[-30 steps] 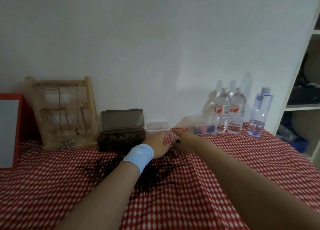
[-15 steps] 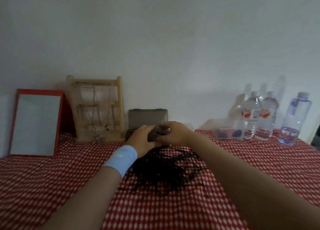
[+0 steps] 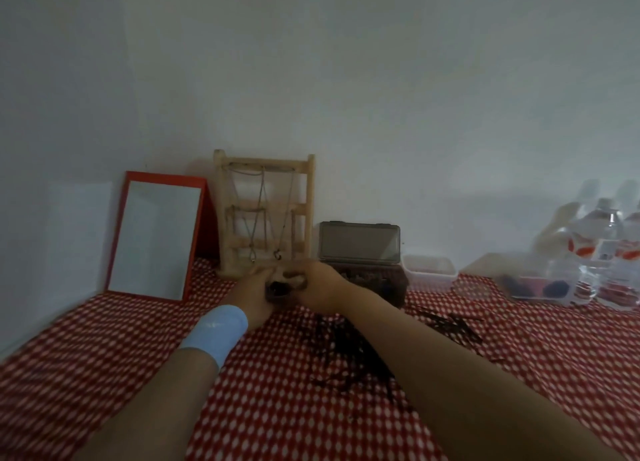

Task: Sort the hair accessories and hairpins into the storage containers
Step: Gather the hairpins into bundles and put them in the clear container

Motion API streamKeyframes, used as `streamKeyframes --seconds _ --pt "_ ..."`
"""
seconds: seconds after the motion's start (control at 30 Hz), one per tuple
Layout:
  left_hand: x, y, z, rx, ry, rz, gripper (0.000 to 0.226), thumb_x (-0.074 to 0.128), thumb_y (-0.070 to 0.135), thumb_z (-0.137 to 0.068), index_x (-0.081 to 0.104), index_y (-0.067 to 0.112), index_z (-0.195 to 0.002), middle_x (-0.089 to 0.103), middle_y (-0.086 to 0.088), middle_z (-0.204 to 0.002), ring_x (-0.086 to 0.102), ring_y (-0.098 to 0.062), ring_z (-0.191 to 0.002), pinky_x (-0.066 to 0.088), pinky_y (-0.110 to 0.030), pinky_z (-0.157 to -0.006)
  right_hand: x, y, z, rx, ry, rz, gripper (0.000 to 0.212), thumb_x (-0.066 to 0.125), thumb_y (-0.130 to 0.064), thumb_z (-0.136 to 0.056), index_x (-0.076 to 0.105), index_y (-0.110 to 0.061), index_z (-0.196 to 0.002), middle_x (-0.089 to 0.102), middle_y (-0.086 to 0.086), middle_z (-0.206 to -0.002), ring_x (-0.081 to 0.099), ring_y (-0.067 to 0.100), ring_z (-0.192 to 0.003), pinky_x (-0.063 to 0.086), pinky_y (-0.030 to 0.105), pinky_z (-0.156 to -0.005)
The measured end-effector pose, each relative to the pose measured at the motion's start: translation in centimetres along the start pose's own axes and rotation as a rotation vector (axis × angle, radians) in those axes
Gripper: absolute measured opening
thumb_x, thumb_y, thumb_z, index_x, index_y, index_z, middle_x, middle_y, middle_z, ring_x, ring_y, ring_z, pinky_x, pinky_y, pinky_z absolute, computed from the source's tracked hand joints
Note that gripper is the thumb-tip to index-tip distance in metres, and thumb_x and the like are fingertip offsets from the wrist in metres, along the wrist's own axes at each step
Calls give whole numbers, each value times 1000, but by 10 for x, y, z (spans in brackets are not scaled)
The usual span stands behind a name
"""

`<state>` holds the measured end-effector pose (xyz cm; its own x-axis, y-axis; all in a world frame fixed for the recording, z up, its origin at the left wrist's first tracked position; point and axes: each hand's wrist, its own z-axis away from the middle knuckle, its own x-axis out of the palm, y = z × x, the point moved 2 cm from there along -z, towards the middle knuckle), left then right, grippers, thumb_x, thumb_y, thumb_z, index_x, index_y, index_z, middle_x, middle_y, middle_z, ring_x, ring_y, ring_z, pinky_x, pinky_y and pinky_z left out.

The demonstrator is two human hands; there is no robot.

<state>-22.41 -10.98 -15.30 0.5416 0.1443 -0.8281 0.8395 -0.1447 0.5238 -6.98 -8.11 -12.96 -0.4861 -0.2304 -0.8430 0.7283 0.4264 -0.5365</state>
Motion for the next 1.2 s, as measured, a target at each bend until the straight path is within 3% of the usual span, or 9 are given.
streamKeyframes --seconds 0.13,0.23,0.3,0.4,0.6,0.77,0.9,1.0,1.2 --pt "9 -13 -7 -39 -50 -55 43 58 30 -90 49 21 -131 53 0 -137 52 -16 -118 40 -28 -104 6 5 3 -19 -32 46 49 59 -26 -99 50 -16 -146 50 7 -148 48 25 -134 42 30 -104" --pt "5 9 -16 17 -36 -83 58 61 43 -80 43 30 -135 53 6 -135 53 -14 -116 42 -28 -100 -13 15 15 -10 25 18 45 56 -17 -97 54 -17 -142 53 7 -145 52 24 -129 43 26 -96" --pt "-6 29 -21 27 43 -146 63 53 45 -87 37 26 -144 44 -2 -146 44 -24 -131 36 -34 -108 -30 20 24 -22 107 -26 37 53 -7 -94 65 -18 -127 64 4 -129 59 17 -115 44 24 -93" --pt "0 74 -31 123 62 -8 50 57 30 -91 45 18 -139 56 -4 -132 53 -25 -122 41 -29 -97 -60 44 39 28 235 -16 31 53 -3 -90 72 -19 -108 70 0 -108 62 12 -94 44 24 -83" --pt "49 148 -52 313 -27 -12 53 61 26 -91 46 19 -141 54 -4 -134 51 -21 -122 41 -36 -106 -109 115 68 169 387 113 32 58 -7 -87 72 -19 -113 70 2 -116 63 17 -101 50 29 -93" --pt "85 191 -76 336 -145 -36 51 58 25 -92 46 18 -141 52 -4 -138 50 -22 -124 39 -32 -106 -121 174 73 298 226 368 47 58 -12 -90 59 -24 -135 57 2 -139 53 23 -125 43 37 -107" --pt "105 210 -95 331 -194 -60 42 54 26 -93 54 17 -134 56 -4 -130 53 -23 -118 45 -36 -101 -117 198 67 239 258 530 54 62 -19 -91 48 -30 -142 46 -1 -148 41 24 -133 34 43 -110" --pt "117 216 -106 321 -236 -55 29 55 23 -91 60 18 -120 61 -4 -117 59 -24 -107 50 -36 -91 -120 212 61 202 307 546 56 69 -18 -87 49 -33 -137 46 -3 -144 42 22 -131 36 44 -107" --pt "118 209 -120 271 -251 41 53 63 25 -92 46 18 -142 51 -3 -141 51 -19 -124 39 -24 -97 -142 217 53 117 315 508 44 68 -27 -85 62 -29 -129 66 -6 -125 60 16 -111 50 33 -93"
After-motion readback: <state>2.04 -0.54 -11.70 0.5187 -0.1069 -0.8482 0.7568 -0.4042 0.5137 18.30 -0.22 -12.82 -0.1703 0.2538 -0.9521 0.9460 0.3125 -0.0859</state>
